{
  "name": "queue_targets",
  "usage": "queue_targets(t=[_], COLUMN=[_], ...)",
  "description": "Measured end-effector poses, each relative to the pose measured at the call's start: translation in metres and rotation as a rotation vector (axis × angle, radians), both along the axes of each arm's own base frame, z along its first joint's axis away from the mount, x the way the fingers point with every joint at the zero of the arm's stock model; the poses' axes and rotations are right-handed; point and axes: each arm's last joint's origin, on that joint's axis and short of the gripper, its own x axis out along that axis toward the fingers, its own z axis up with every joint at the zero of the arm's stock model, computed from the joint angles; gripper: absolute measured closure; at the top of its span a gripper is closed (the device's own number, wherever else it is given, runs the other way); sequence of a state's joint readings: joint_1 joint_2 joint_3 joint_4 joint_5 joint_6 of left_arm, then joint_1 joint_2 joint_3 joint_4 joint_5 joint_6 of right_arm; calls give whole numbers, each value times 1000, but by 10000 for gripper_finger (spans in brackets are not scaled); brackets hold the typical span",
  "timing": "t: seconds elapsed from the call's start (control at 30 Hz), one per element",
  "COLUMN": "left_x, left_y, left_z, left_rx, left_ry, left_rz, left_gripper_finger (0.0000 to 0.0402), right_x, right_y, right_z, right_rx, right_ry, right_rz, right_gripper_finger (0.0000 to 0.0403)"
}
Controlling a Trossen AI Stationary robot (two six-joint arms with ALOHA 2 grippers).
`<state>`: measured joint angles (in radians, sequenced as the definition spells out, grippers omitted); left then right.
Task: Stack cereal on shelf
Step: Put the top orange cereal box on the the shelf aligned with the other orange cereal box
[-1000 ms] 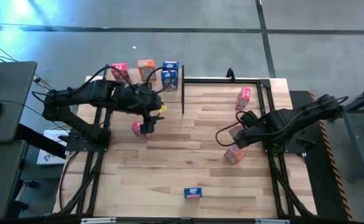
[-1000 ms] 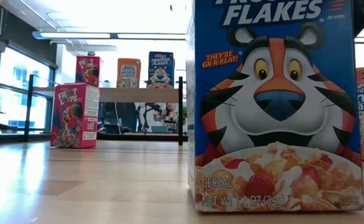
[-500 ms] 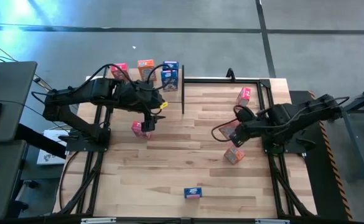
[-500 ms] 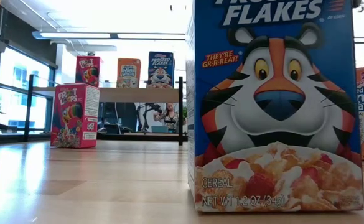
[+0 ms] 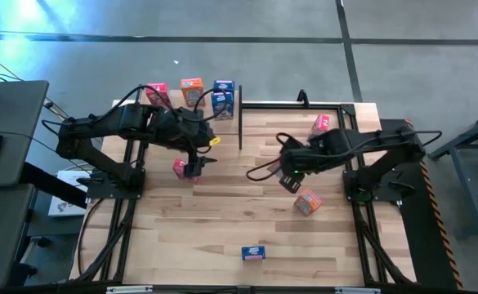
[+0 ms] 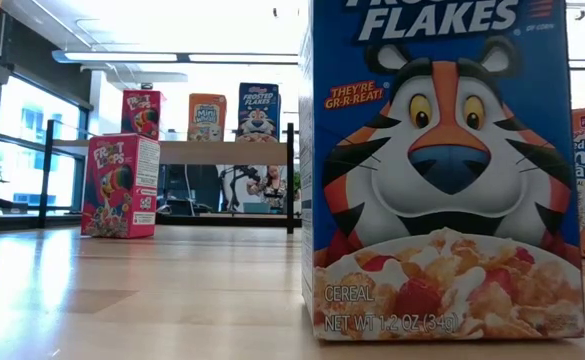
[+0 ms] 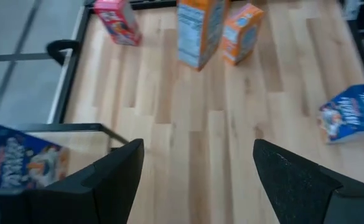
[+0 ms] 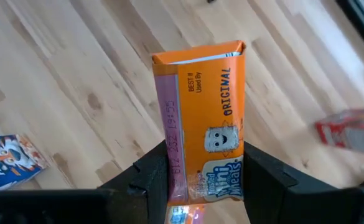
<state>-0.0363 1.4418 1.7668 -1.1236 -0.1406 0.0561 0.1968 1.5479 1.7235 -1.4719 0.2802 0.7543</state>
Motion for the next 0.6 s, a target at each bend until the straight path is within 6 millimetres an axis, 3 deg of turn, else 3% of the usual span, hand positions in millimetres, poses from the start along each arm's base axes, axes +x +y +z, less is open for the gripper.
queue_targets(t=[0.6], left_x=[24], left_y=[-2], left_z=[-6], left_rx=[9], left_ry=[-52], left_rz=[-58], left_gripper_finger=[110], right_x=[58], right_y=[7], right_z=[27], right_rx=[-163], right_ry=[-76], right_rz=[298], right_gripper_finger=[251])
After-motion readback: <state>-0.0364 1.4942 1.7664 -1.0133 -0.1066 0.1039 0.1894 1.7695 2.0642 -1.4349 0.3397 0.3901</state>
